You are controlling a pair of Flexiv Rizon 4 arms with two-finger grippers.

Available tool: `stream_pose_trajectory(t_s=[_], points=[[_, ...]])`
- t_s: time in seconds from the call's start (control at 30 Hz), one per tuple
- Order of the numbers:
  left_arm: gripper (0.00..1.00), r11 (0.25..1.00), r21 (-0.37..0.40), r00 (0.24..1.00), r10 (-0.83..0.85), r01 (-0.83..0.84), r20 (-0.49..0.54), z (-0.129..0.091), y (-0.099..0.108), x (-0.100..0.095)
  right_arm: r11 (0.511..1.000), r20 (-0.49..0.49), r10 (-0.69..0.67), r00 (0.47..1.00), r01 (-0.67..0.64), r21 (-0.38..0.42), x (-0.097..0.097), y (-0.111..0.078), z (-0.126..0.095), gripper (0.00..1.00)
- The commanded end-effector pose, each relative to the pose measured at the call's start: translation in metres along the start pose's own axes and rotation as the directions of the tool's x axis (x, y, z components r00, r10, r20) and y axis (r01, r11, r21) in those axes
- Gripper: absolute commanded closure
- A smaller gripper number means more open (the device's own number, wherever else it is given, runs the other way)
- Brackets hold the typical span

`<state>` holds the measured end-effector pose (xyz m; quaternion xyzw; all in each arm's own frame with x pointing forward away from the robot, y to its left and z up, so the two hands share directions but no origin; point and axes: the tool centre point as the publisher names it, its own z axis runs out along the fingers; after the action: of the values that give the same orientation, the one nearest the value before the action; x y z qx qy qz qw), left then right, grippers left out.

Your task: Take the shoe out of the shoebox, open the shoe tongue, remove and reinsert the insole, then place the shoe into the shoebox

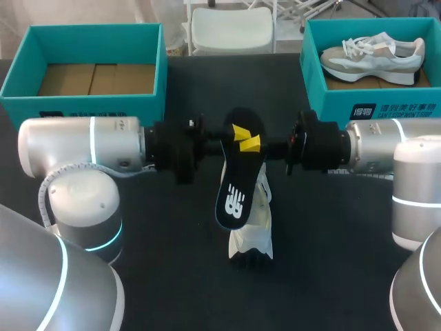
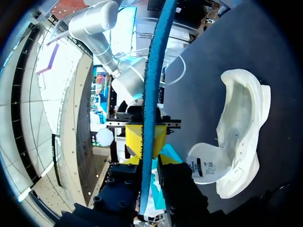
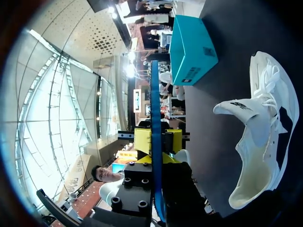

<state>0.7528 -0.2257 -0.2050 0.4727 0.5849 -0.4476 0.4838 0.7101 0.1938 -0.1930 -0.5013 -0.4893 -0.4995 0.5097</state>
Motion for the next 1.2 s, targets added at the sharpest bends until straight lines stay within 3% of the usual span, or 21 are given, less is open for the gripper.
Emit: stream_pose_trajectory(t_s=[0.03, 0.17, 0.2, 0.27, 0.47, 0.63, 0.8, 0.93, 1.2], points=[[1.0, 1.0, -0.003, 1.0, 0.0, 0.0, 0.002, 0.005, -0.001, 0.003, 1.0, 0.002, 0.001, 1.0, -0.001, 0.002, -0.001, 0.0, 0.002, 1.0], [1.0, 1.0, -0.005, 1.0, -0.009, 0.009, 0.004, 0.005, -0.001, 0.004, 1.0, 0.003, 0.0, 1.0, 0.0, 0.002, -0.001, -0.001, 0.001, 1.0], [1.0, 1.0, -0.006, 1.0, -0.012, 0.012, 0.005, 0.005, -0.001, 0.004, 1.0, 0.009, -0.001, 1.0, 0.001, -0.002, -0.002, -0.002, 0.0, 0.94], [1.0, 1.0, -0.008, 1.0, -0.014, 0.014, 0.007, 0.004, 0.0, 0.004, 1.0, 0.022, -0.002, 1.0, 0.002, -0.011, -0.002, -0.005, -0.004, 0.0], [1.0, 0.999, -0.011, 0.999, -0.034, 0.034, 0.011, -0.006, -0.001, 0.002, 0.992, 0.113, -0.101, 0.989, 0.109, -0.069, 0.0, -0.019, -0.029, 0.0], [1.0, 0.992, 0.039, 0.992, -0.119, 0.118, 0.039, -0.016, -0.012, -0.001, 0.967, 0.146, -0.22, 0.964, 0.236, -0.1, 0.001, -0.025, -0.049, 0.0], [1.0, 0.986, 0.077, 0.987, -0.15, 0.145, 0.055, -0.026, -0.022, -0.002, 0.922, 0.22, -0.355, 0.909, 0.379, -0.077, 0.006, -0.028, -0.062, 0.0], [1.0, 0.977, 0.098, 0.979, -0.197, 0.191, 0.055, -0.033, -0.03, -0.004, 0.822, 0.285, -0.545, 0.788, 0.569, -0.001, 0.013, -0.033, -0.068, 0.0], [1.0, 0.961, 0.093, 0.961, -0.266, 0.259, 0.07, -0.038, -0.038, -0.004, 0.811, 0.283, -0.564, 0.776, 0.585, 0.012, 0.013, -0.032, -0.068, 0.0]])
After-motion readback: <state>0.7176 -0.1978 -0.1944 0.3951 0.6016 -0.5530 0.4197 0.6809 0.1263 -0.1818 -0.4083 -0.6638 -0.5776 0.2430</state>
